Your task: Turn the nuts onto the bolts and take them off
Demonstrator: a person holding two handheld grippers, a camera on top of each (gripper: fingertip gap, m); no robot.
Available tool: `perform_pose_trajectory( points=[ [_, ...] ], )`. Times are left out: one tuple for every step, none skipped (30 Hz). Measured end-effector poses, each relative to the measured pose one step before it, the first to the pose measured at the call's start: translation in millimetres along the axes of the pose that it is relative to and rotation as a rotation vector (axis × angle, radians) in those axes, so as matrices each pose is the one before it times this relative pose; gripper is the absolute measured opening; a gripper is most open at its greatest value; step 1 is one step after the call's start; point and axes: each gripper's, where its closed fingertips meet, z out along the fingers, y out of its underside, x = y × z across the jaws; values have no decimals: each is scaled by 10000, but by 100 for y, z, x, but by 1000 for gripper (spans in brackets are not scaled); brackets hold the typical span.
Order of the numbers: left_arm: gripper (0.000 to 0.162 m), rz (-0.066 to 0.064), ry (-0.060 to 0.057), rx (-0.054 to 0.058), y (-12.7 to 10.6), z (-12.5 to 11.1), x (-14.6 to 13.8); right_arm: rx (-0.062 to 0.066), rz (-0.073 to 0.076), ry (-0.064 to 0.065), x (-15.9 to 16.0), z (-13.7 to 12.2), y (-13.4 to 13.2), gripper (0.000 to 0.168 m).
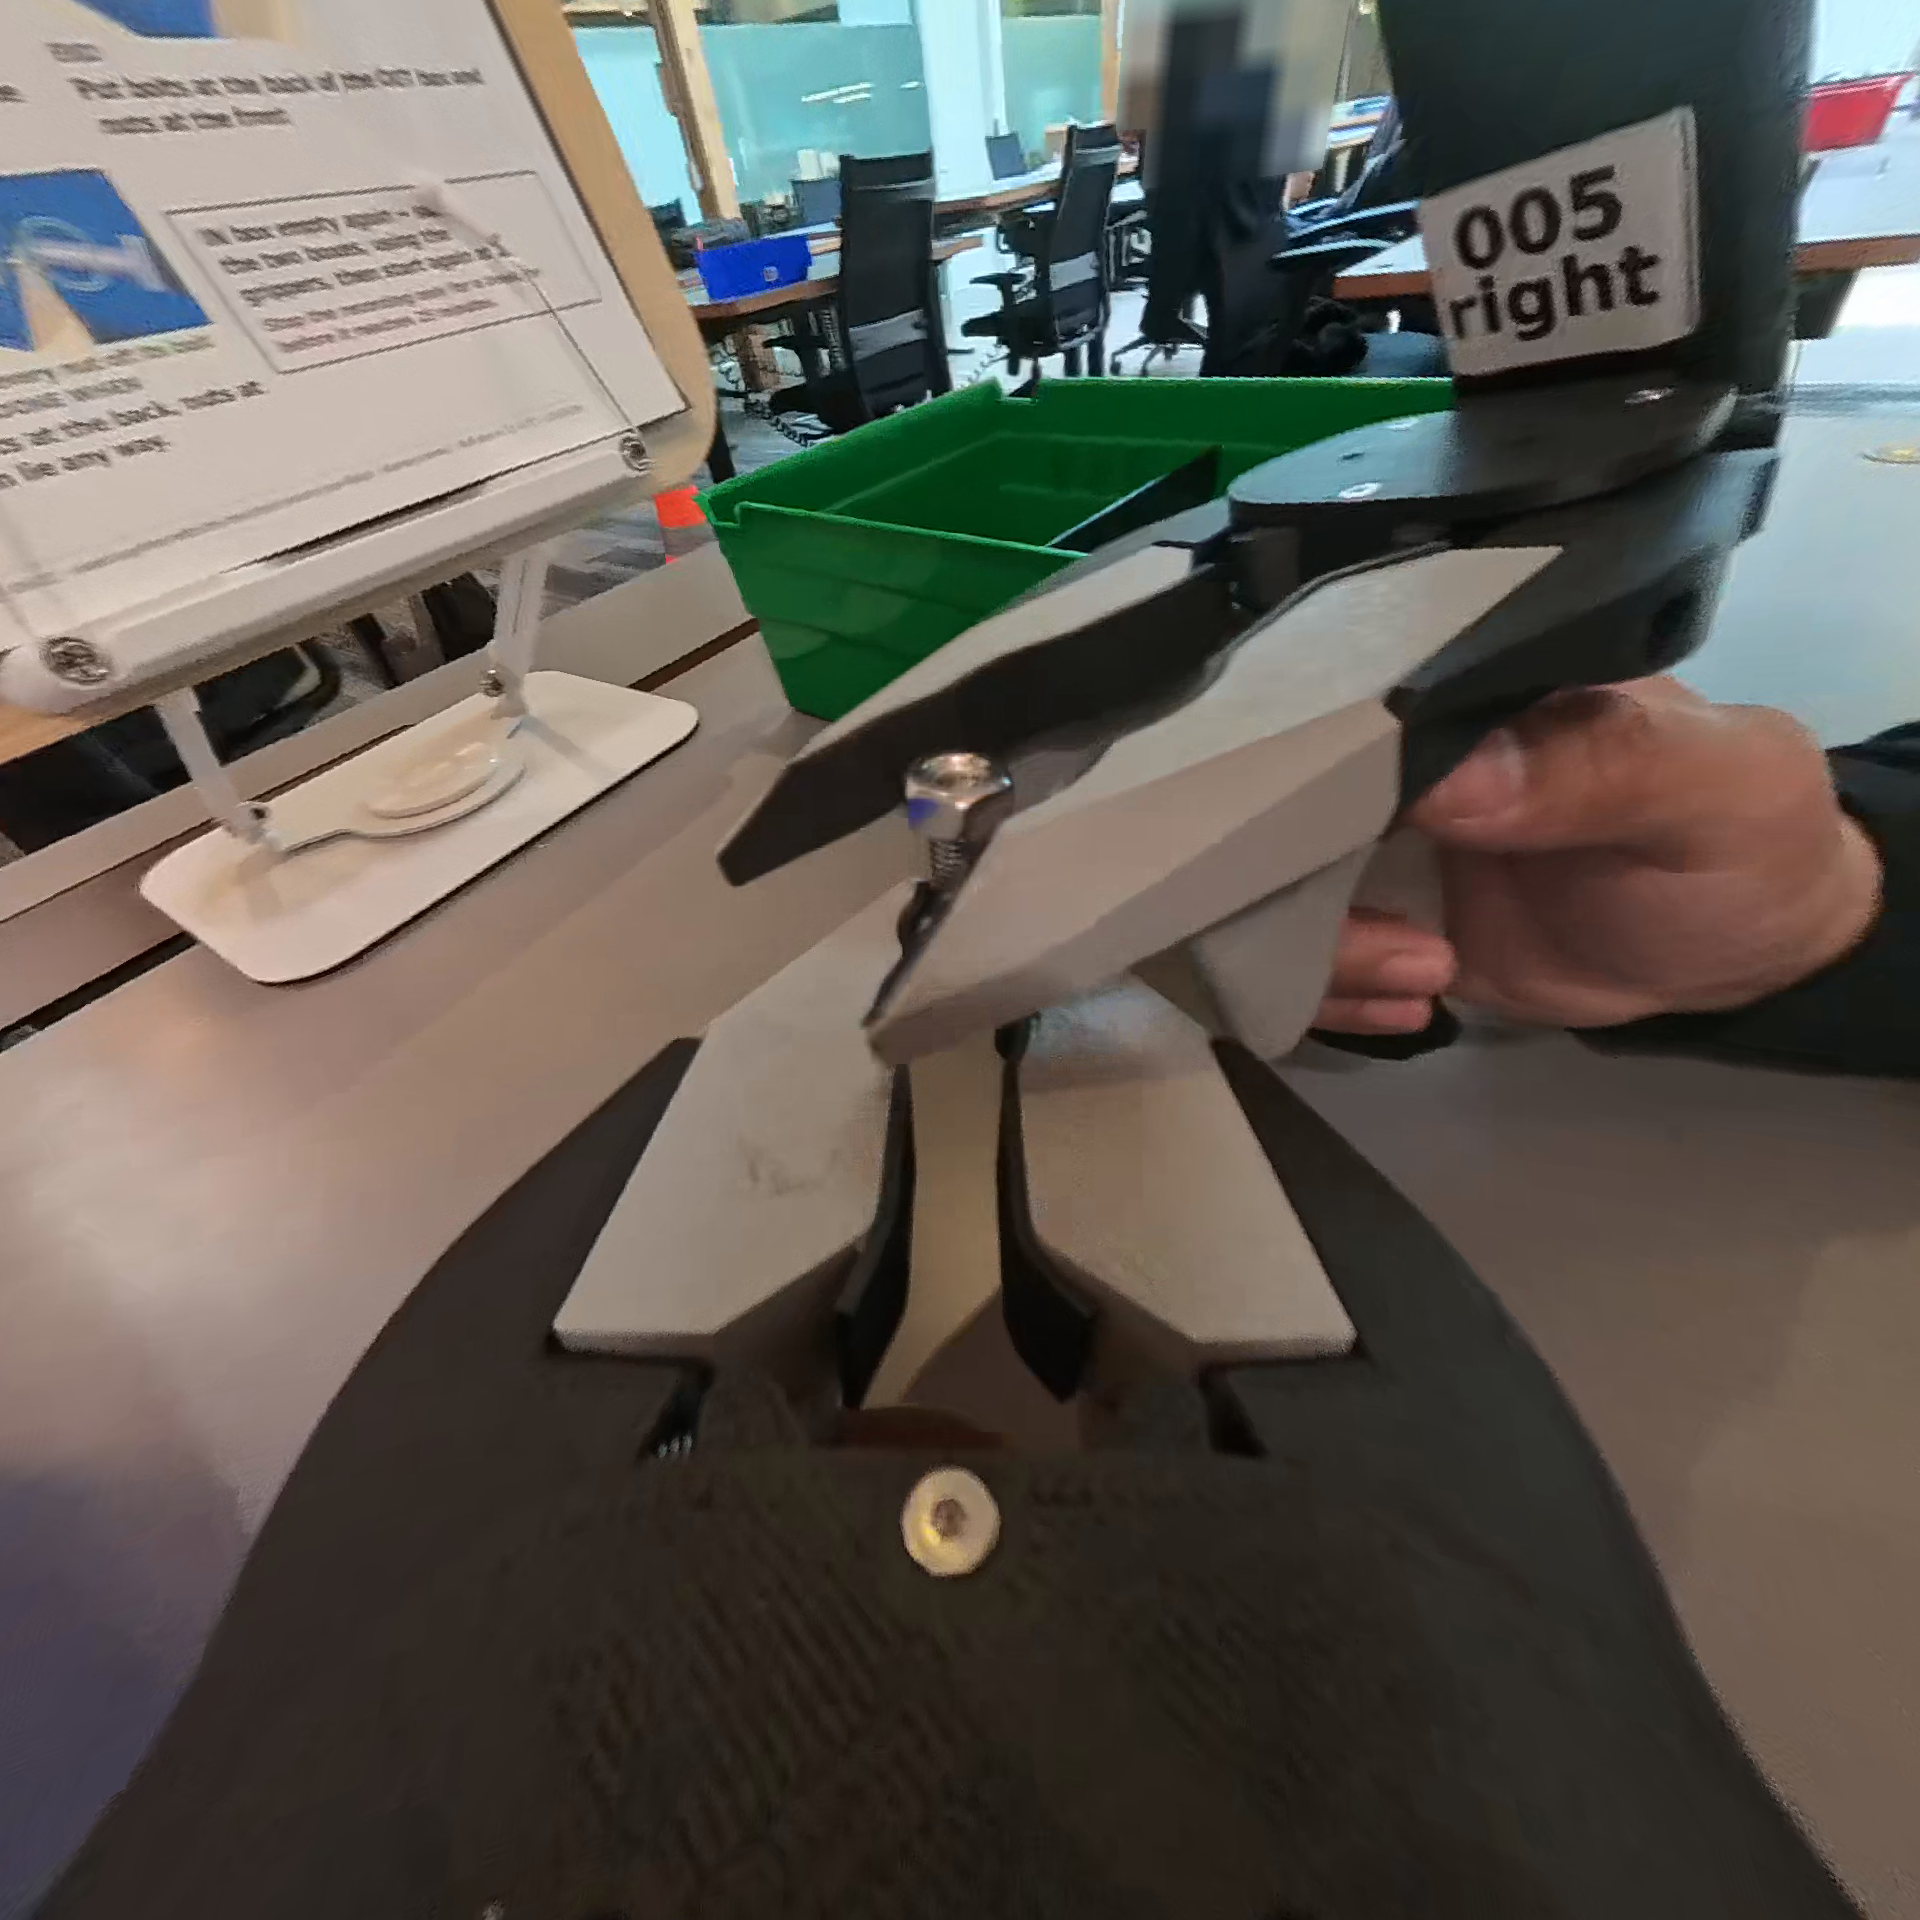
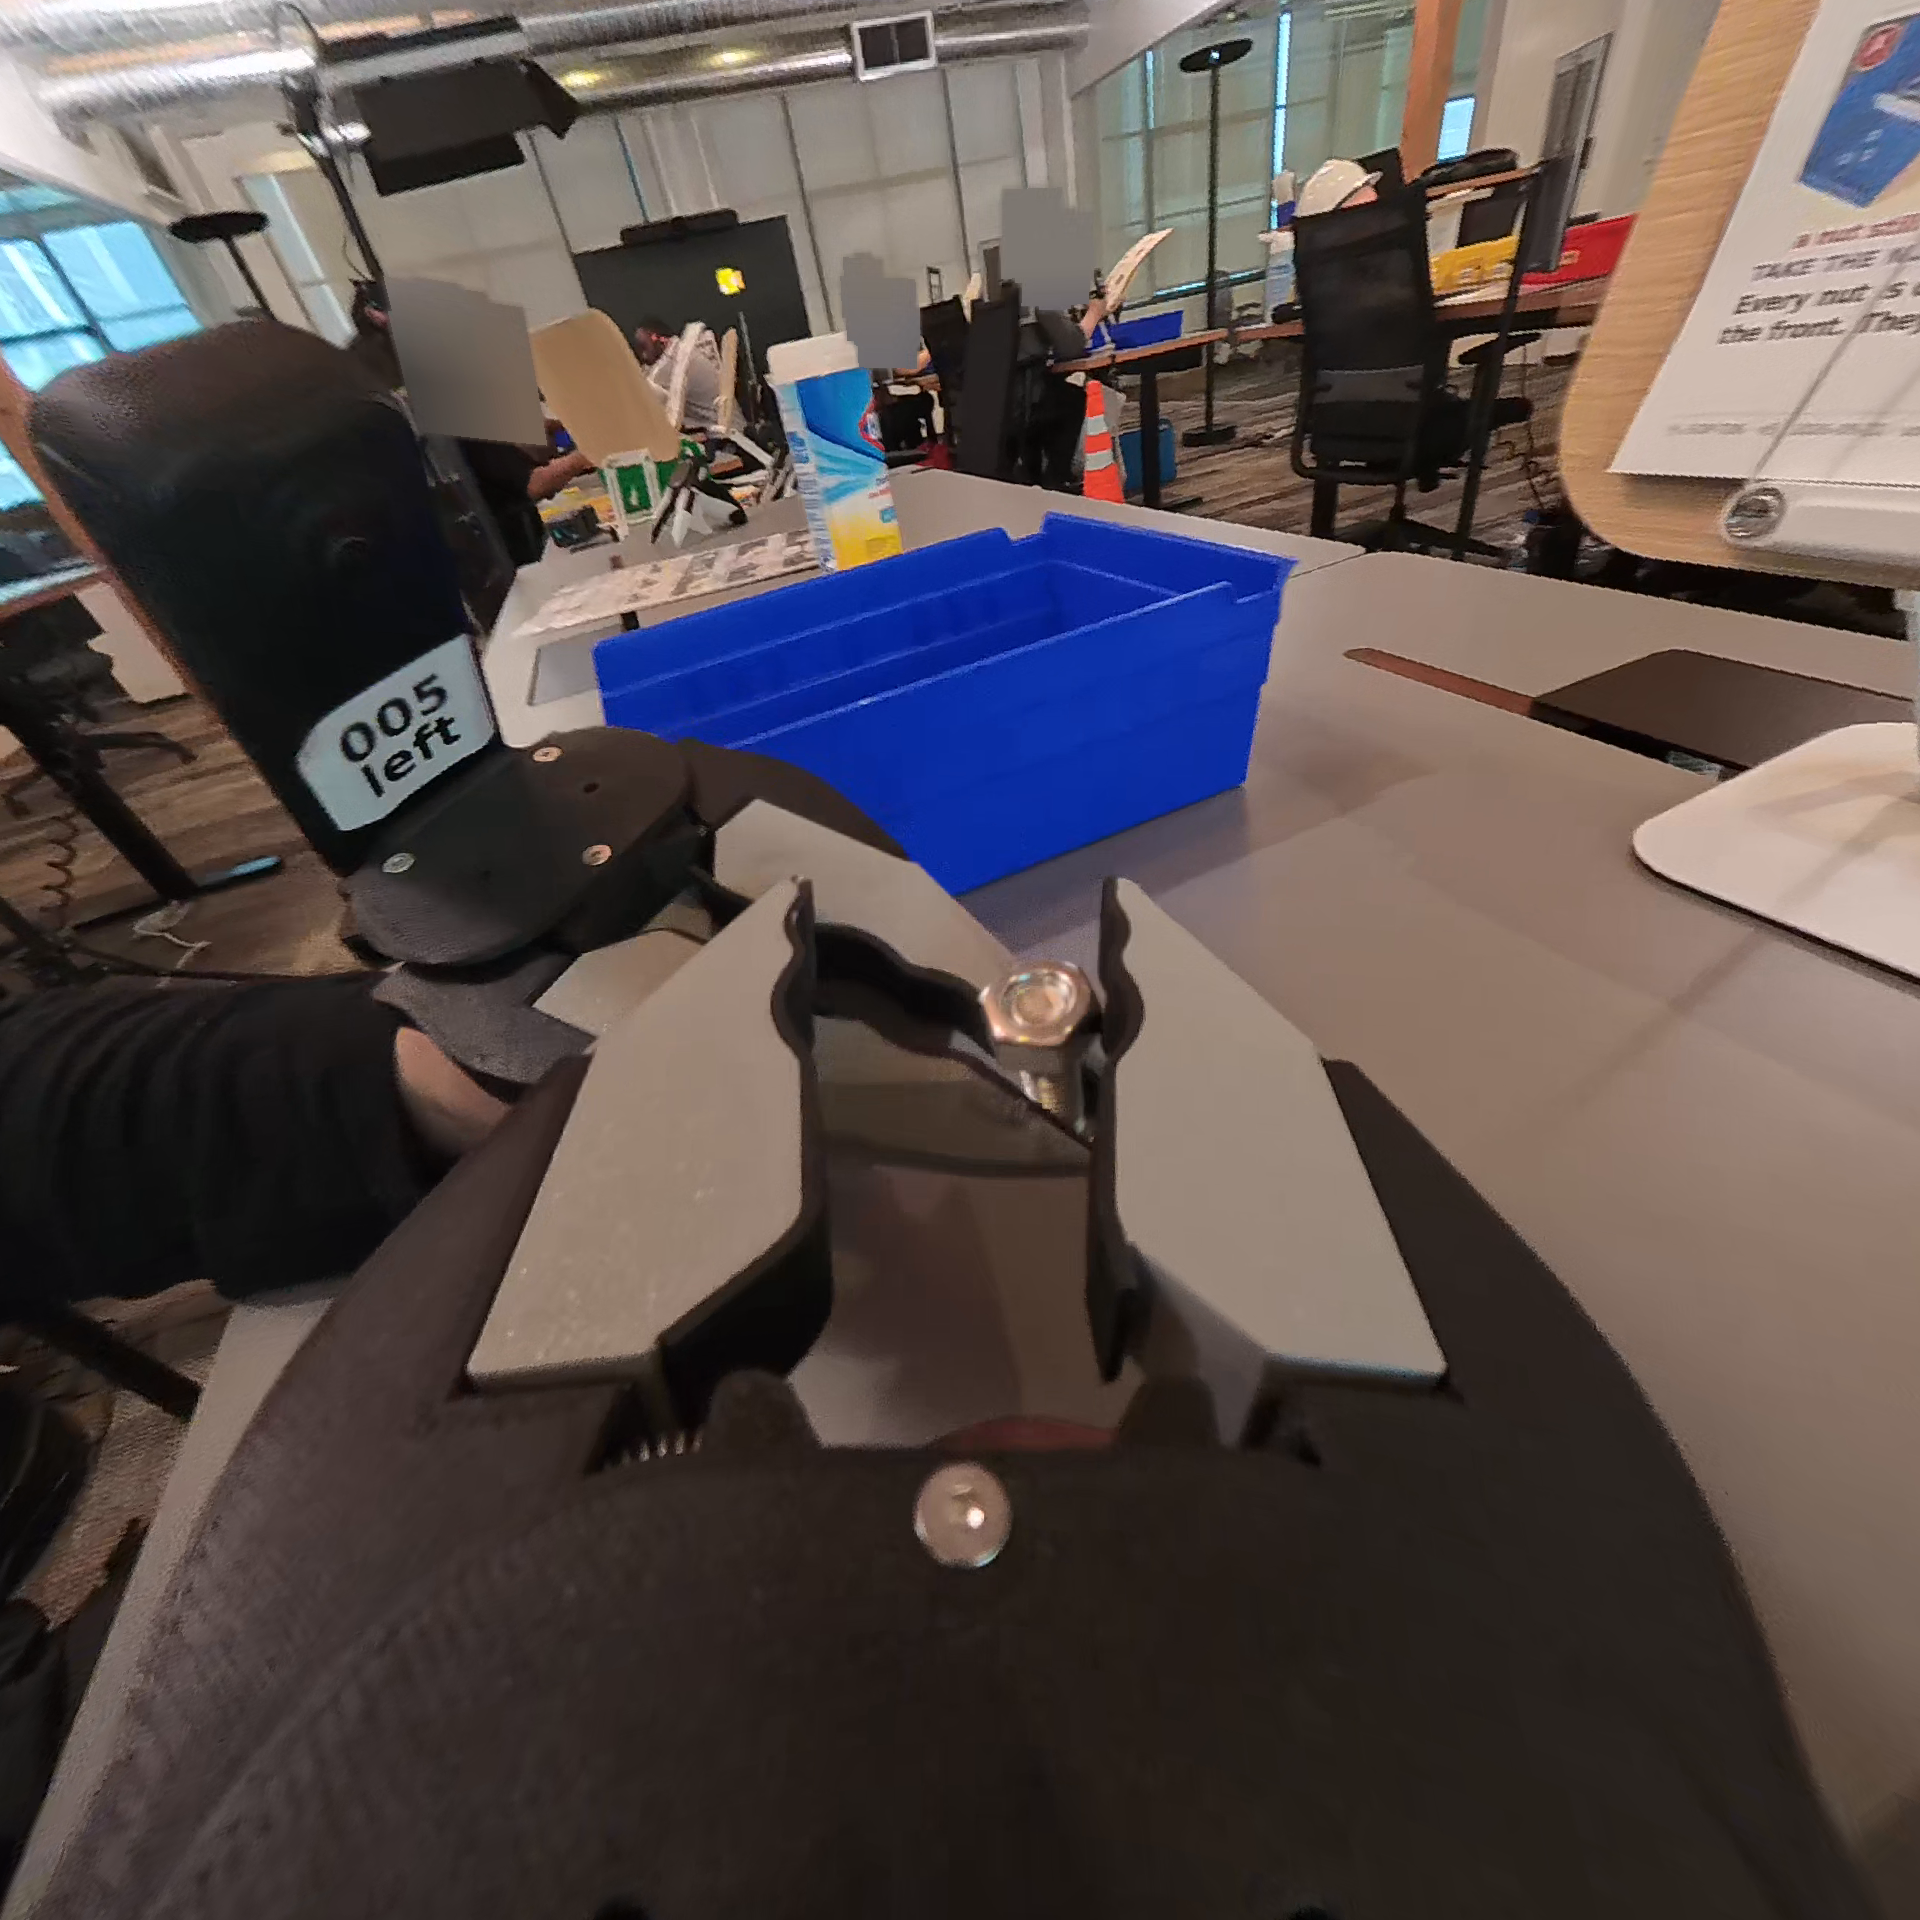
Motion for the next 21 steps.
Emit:
perform_pose_trajectory(
  points=[
    [6, 32, -5, -22, 94, 108, 89, -97, -87, 148, 243, -37, 115, 49],
    [7, 39, -91, -97, 181, 47, -204, -3, -12, 54, 174, -95, -22, 47],
    [6, 18, -223, -102, 206, -21, -491, 114, 81, 41, 207, -181, -197, 46],
    [6, -43, -235, -40, 121, -91, -581, 129, 132, 70, 284, -210, -231, 45],
    [6, -157, -140, 11, 24, -130, -503, 124, 130, 79, 308, -218, -233, 44],
    [6, -249, -103, 49, -61, -124, -463, 99, 94, 78, 282, -199, -198, 42],
    [6, -243, -56, 72, -120, -124, -348, 50, 62, -23, 104, -105, -108, 40],
    [6, -156, 24, 61, -126, -95, -148, -9, 55, -103, -76, -8, 0, 37],
    [6, -35, 51, 71, -137, -61, 47, -22, 32, -93, -142, 64, 65, 35],
    [6, 66, 104, 69, -146, -22, 277, -41, -13, -126, -279, 146, 134, 35],
    [6, 120, 167, 21, -63, 72, 483, -52, -30, -105, -324, 217, 175, 37],
    [6, 146, 152, -39, 56, 120, 541, -68, -58, -46, -270, 235, 164, 42],
    [6, 170, 170, -57, 91, 167, 594, -62, -106, -114, -352, 167, 120, 44],
    [7, 170, 189, -42, 78, 164, 592, -64, -106, -14, -158, 111, 91, 47],
    [6, 134, 49, -41, 88, 132, 306, -72, -112, 181, 206, -19, 79, 46],
    [6, 87, -71, -56, 111, 78, -46, -68, -86, 114, 197, -57, 88, 43],
    [6, 9, -129, -84, 159, 5, -290, 23, -1, 40, 147, -104, -58, 43],
    [6, -72, -188, -43, 117, -55, -494, 61, 71, 86, 249, -146, -109, 43],
    [7, -141, -203, 0, 56, -122, -602, 81, 86, 60, 239, -165, -143, 41],
    [6, -171, -193, -3, 48, -139, -641, 79, 81, 36, 196, -137, -143, 40],
    [6, -162, -170, 0, 22, -136, -569, 40, 65, -6, 106, -78, -69, 39]
  ],
)
